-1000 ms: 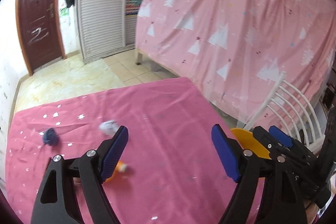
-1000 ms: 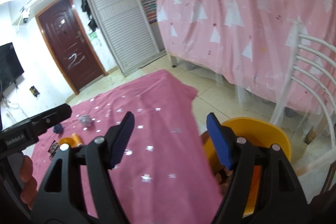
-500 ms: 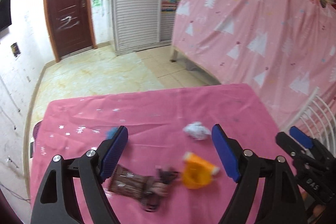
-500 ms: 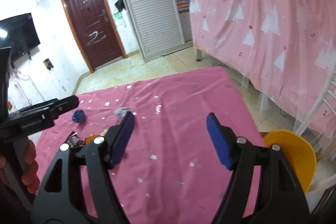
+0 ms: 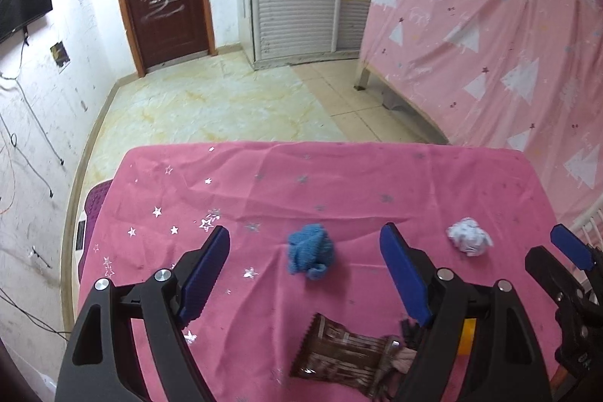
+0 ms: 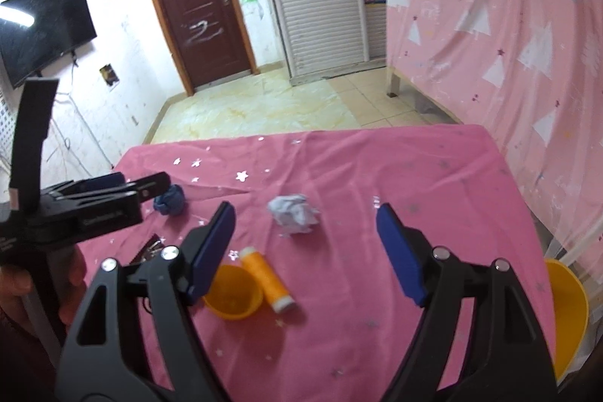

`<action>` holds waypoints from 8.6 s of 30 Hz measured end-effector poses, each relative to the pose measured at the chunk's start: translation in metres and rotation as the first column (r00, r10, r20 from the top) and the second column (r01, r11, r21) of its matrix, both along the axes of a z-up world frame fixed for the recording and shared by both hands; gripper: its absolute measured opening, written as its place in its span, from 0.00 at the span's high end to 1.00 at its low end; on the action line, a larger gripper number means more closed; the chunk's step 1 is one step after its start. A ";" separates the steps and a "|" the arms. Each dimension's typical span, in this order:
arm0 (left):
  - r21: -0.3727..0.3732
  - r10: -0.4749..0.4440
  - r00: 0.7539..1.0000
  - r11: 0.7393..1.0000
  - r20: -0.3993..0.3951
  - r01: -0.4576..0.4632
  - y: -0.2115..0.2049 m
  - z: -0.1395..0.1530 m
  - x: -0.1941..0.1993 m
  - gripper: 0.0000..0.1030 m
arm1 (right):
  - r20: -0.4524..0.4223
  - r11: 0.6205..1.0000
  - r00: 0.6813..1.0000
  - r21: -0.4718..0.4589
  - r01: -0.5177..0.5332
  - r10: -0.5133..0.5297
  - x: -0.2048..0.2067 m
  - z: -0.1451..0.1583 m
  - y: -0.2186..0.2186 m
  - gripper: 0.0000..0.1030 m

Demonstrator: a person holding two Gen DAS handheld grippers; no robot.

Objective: Collect trash
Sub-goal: 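Move both open tools back over the table toward the remaining items, then grasp the crumpled white paper with the right tool while the left grasps the blue cloth, then carry the white paper and blue cloth to the yellow bucket and release both, then move both open tools back to the table toward the brown wrapper, then grasp the brown snack wrapper with the left tool and lift it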

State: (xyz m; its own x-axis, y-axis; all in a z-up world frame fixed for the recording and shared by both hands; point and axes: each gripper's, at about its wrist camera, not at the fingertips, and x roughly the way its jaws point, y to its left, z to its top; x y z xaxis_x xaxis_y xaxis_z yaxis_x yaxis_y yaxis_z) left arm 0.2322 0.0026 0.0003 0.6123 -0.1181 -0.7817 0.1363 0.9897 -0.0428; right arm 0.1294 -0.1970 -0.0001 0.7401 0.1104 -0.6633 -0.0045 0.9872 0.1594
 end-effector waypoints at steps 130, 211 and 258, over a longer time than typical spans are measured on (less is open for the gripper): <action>-0.052 -0.528 0.846 0.849 -0.074 0.525 -0.373 0.012 -0.185 0.66 | -0.029 0.875 0.879 0.087 0.476 -0.475 -0.180 -0.049 -0.292 0.49; 0.023 -0.179 0.978 0.983 -0.104 0.182 -0.011 -0.034 -0.063 0.42 | -0.053 0.989 0.996 -0.126 -0.082 0.076 -0.062 -0.019 0.016 0.38; -0.001 -0.096 0.995 0.995 -0.037 0.096 0.028 -0.032 -0.069 0.83 | -0.038 0.969 0.982 -0.164 -0.187 0.183 -0.048 -0.018 0.067 0.95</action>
State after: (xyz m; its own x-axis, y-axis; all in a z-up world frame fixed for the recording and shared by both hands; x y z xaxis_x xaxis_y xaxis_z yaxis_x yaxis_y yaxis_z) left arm 0.1636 0.0303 -0.0315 0.5687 -0.1748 -0.8037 0.2295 0.9721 -0.0490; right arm 0.0813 -0.1300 -0.0178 0.7018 0.1306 -0.7003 -0.1875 0.9822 -0.0048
